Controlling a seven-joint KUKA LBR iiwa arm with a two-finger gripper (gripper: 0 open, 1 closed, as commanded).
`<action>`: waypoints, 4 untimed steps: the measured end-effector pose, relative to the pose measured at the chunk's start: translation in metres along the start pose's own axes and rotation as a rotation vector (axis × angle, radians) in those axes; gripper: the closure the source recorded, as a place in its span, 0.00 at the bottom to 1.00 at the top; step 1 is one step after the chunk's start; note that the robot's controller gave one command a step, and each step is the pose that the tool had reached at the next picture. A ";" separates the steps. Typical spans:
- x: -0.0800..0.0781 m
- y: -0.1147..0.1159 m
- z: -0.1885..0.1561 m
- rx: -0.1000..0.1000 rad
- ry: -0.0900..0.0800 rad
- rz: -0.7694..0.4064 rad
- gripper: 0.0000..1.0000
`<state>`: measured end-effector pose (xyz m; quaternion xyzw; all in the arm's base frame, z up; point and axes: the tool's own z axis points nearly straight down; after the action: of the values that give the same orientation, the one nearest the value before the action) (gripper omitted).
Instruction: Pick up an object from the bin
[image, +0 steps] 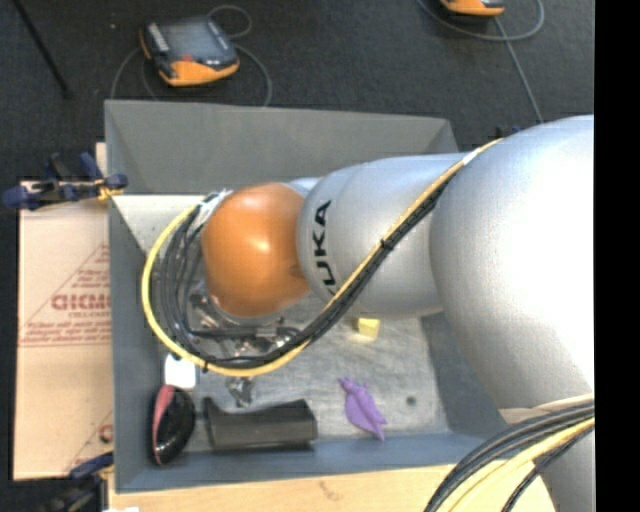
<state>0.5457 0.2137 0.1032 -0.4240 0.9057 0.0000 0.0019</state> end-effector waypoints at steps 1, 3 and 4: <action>0.018 0.032 0.001 0.016 -0.018 -0.077 0.00; 0.021 0.035 0.001 0.039 -0.040 -0.015 0.00; 0.014 0.038 0.006 0.027 -0.027 -0.208 0.00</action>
Offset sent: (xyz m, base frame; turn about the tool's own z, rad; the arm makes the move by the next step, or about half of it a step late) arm -0.0396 0.0049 -0.0332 0.0386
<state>0.5073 0.2278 0.0971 -0.5155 0.8566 -0.0067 0.0198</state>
